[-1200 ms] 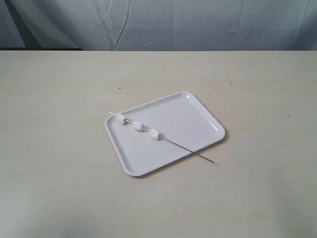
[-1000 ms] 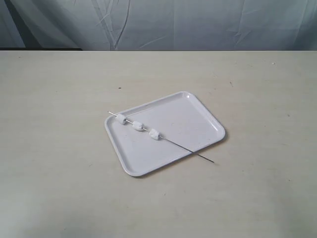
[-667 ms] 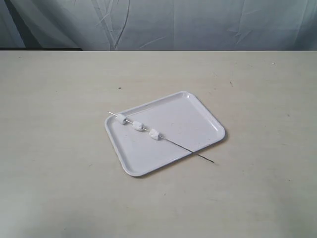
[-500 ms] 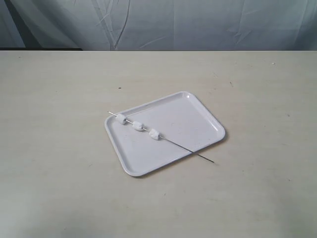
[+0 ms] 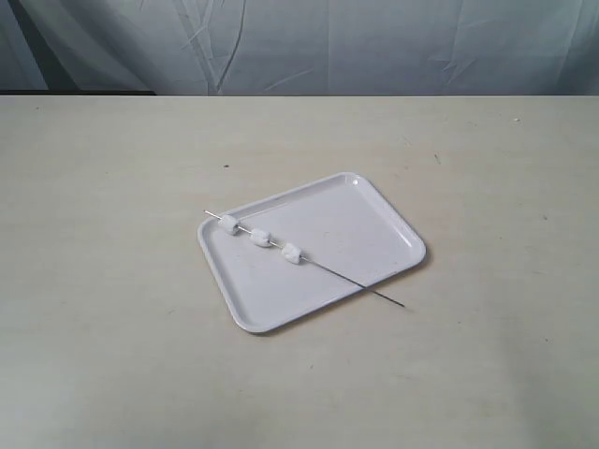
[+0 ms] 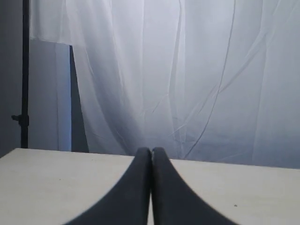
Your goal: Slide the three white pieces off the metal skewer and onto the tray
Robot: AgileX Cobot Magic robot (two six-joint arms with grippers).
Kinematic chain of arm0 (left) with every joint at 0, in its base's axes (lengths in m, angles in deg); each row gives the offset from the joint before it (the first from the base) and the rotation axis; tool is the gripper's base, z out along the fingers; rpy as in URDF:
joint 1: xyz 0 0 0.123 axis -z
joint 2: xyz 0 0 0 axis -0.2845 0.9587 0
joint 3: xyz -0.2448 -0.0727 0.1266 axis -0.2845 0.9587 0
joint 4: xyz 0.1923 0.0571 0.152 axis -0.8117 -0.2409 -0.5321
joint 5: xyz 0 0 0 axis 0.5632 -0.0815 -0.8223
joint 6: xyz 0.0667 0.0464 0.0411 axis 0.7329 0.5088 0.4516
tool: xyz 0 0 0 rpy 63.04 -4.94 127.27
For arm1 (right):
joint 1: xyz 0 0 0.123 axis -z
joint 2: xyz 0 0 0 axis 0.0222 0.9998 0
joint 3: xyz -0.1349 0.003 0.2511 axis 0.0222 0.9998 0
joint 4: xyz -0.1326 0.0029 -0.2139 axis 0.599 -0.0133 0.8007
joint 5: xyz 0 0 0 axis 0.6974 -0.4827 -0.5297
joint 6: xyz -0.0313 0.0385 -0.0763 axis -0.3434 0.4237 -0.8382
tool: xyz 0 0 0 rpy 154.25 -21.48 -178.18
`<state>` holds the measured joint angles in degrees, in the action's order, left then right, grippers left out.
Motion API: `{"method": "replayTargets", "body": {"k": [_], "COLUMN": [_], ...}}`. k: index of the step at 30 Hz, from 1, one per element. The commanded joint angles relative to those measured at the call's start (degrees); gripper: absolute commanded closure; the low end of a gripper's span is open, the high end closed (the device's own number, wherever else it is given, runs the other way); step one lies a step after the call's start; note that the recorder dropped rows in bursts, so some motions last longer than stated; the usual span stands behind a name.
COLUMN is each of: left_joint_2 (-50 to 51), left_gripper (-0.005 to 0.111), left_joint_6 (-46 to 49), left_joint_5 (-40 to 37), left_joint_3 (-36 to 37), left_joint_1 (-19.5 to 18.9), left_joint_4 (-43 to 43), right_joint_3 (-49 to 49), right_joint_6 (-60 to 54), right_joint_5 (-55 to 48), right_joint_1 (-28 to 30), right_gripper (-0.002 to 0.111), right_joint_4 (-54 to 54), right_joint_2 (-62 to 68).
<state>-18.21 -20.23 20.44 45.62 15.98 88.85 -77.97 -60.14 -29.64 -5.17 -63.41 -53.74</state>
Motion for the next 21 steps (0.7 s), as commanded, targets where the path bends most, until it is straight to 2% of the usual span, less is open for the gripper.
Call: {"method": "replayTargets", "body": {"k": [1, 7, 13, 15, 18, 21], "left_joint_2": [-0.4, -0.4, -0.4, -0.4, -0.4, -0.4], "left_gripper": [0.107, 0.107, 0.107, 0.107, 0.107, 0.107], "left_joint_6": [-0.2, -0.2, -0.2, -0.4, -5.0, -13.6], "left_joint_5": [2.4, 3.5, 11.6, 11.9, 12.5, 17.8], "left_joint_3": [0.1, 0.1, 0.1, 0.1, 0.1, 0.1], "left_joint_1": [0.0, 0.0, 0.0, 0.0, 0.0, 0.0], "left_joint_4": [-4.7, -4.7, -4.7, -4.7, -4.6, -4.6], "right_joint_3": [0.1, 0.1, 0.1, 0.1, 0.1, 0.1], "right_joint_6": [-0.1, 0.0, 0.0, 0.0, 0.7, 6.5], "right_joint_5": [9.8, 12.4, 14.1, 14.2, 14.4, 18.6], "right_joint_1": [-0.1, -0.1, -0.1, -0.1, -0.1, -0.1], "right_gripper": [0.109, 0.109, 0.109, 0.109, 0.109, 0.109], "right_joint_4": [-0.8, -0.8, -0.8, -1.1, -2.8, -8.4], "right_joint_2": [-0.2, -0.2, -0.2, -0.2, -0.2, -0.2]}}
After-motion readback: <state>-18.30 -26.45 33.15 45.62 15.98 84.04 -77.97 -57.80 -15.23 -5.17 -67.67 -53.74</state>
